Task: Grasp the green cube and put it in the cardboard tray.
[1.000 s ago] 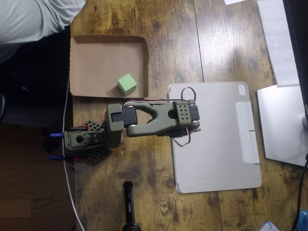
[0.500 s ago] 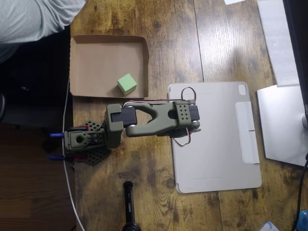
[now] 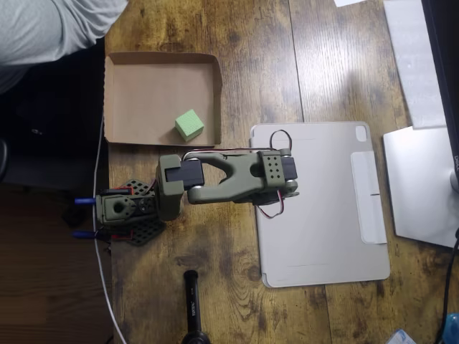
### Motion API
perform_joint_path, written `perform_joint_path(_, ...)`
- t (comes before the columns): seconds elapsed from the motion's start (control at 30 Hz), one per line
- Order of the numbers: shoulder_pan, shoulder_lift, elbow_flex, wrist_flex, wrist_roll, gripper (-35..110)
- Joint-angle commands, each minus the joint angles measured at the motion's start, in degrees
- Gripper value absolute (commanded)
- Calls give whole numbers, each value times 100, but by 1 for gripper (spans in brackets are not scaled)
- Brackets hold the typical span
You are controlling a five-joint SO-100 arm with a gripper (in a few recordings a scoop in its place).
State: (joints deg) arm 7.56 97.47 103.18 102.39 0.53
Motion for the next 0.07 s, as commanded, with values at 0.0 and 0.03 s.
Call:
perform_joint_path(0.0, 62, 229, -9, 97, 26, 0)
perform_joint_path(0.03, 62, 229, -9, 97, 26, 0)
